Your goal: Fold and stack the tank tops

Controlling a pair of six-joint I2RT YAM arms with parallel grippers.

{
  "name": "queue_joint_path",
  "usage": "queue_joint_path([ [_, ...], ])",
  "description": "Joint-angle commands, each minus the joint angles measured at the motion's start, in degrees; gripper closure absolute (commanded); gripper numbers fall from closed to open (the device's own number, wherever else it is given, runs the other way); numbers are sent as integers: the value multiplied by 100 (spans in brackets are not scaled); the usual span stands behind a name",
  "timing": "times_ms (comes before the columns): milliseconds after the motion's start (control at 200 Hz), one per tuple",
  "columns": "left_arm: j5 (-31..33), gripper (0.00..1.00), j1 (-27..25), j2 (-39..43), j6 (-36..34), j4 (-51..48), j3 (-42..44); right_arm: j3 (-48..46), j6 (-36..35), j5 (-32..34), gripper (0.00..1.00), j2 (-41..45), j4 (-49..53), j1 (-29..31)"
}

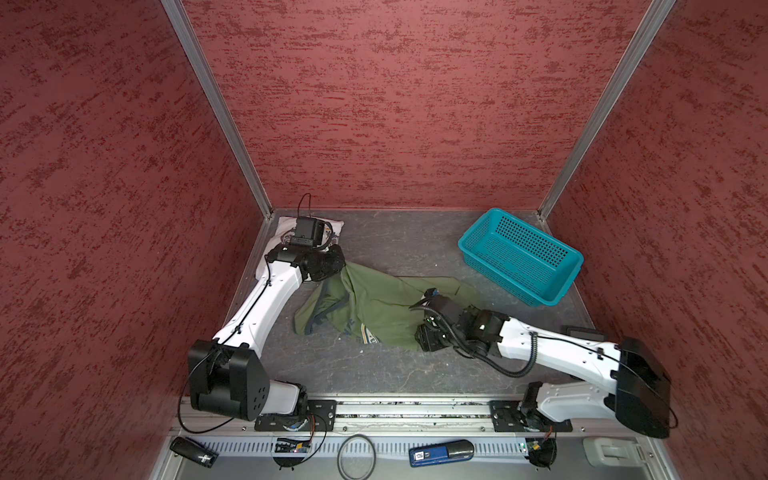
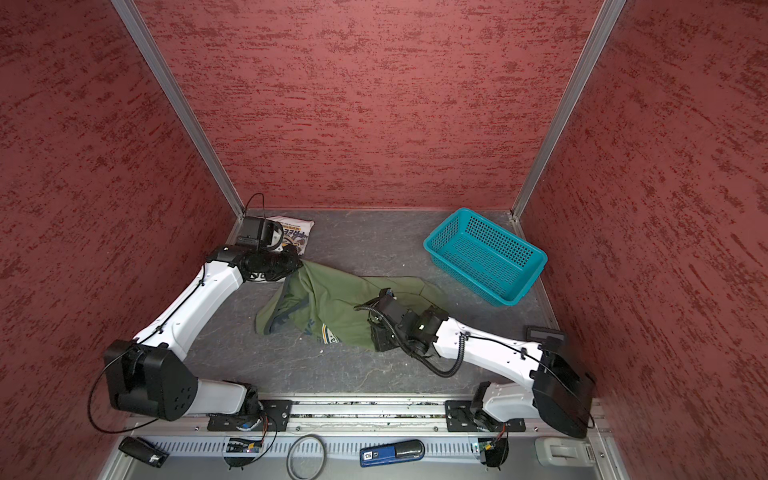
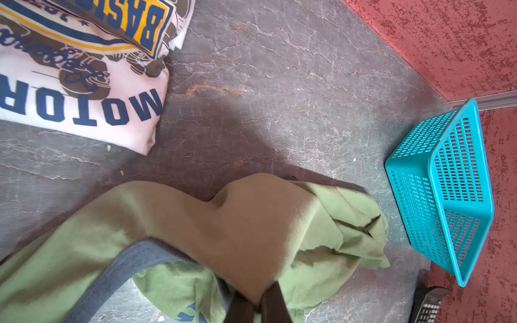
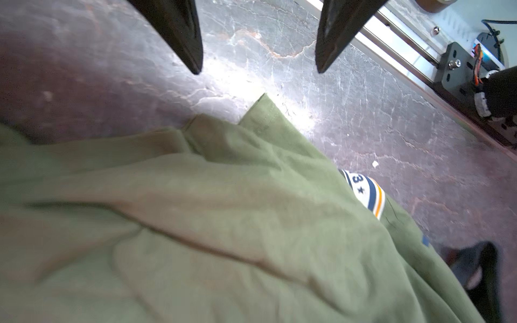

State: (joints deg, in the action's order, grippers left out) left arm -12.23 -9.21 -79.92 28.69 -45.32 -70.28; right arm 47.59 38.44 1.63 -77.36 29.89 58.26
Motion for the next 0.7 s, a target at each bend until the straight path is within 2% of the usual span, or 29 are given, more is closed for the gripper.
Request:
queue_joint_path([
  [0, 42, 100, 60, 161, -21, 157, 36, -20, 607, -251, 38, -479, -501, 224],
  [165, -6, 100, 76, 179, -12, 148, 50, 118, 666, -139, 43, -1187, -502, 274],
  [446, 10, 100, 113, 249, -12, 137, 102, 233, 653, -333, 64, -1758, -761, 300],
  [526, -16, 100, 117, 258, 1, 131, 77, 386, 593, -259, 74, -1920, -615, 300],
  [576, -16, 100, 117, 281, -8, 112, 53, 480, 545, -135, 84, -1946, -441, 301],
  [666, -12, 100, 138, 318, -34, 60, -10, 653, 396, 440, 100, -1706, 43, 300],
  [696, -1, 100, 146, 328, -46, 26, -65, 730, 278, 669, 100, -1555, 214, 301],
])
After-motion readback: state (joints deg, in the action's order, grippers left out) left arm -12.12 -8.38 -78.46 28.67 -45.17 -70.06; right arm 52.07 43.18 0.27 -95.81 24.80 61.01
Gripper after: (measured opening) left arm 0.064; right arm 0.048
